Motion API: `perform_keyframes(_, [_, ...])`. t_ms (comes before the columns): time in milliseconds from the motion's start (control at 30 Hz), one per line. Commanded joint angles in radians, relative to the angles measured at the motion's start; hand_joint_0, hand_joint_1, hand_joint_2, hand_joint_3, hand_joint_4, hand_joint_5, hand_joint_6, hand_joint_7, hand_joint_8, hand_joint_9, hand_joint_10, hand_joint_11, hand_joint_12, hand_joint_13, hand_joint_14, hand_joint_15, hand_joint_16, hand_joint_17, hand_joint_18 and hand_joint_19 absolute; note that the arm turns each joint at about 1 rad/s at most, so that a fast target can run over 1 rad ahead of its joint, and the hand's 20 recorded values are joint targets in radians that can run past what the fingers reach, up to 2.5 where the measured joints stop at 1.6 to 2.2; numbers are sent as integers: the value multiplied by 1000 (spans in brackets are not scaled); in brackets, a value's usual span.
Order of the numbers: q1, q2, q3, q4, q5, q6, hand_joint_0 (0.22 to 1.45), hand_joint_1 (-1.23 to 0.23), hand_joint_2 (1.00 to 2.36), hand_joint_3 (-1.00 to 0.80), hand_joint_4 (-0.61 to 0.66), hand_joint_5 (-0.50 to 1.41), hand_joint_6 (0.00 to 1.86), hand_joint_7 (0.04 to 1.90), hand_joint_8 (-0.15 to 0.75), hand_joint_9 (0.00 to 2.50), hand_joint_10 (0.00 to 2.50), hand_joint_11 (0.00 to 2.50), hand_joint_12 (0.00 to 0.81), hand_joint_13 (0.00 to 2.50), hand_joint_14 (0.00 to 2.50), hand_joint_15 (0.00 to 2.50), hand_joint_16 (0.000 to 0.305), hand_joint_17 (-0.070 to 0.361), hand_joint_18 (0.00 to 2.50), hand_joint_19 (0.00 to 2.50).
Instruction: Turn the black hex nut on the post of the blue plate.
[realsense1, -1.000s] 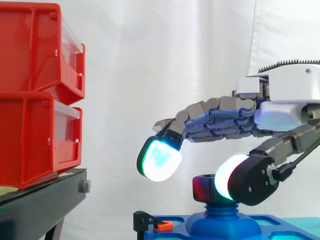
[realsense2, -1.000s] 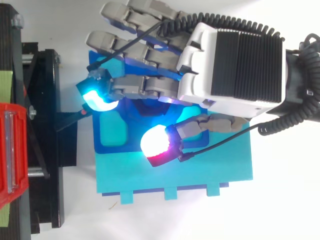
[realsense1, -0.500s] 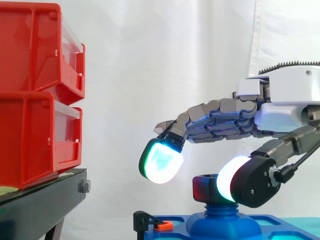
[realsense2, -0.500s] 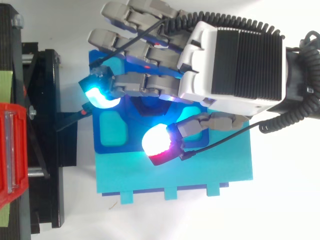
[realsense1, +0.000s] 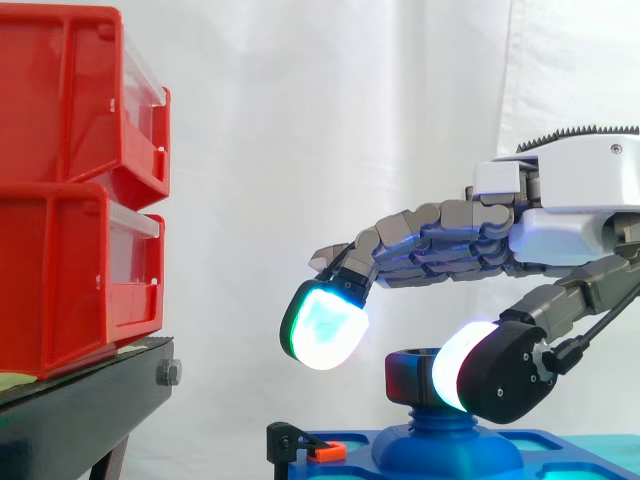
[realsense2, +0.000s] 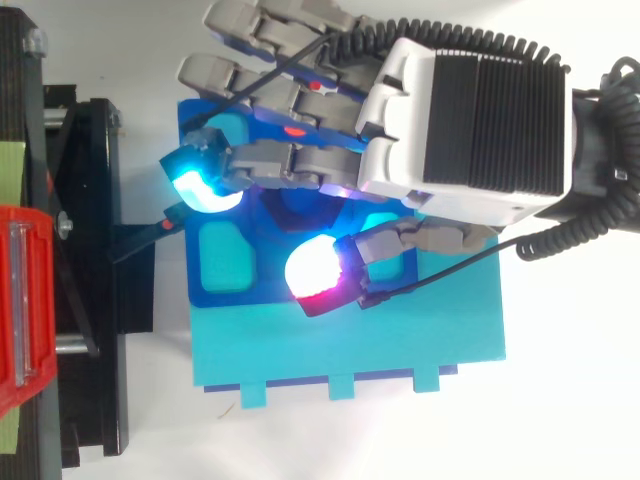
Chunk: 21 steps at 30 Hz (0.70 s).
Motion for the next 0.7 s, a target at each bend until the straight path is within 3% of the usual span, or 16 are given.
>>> perform_keyframes(0, [-2,-1,0,0,-1,-1,531,-714,1000,-500,52,-300,502,713,135,0,0,0,304,0,0,0,42,95,0,0])
perform_keyframes(667, [-19,0,0,-12,-25,-8,520,-704,1000,-500,138,-275,503,806,153,0,0,0,309,0,0,0,43,96,0,8])
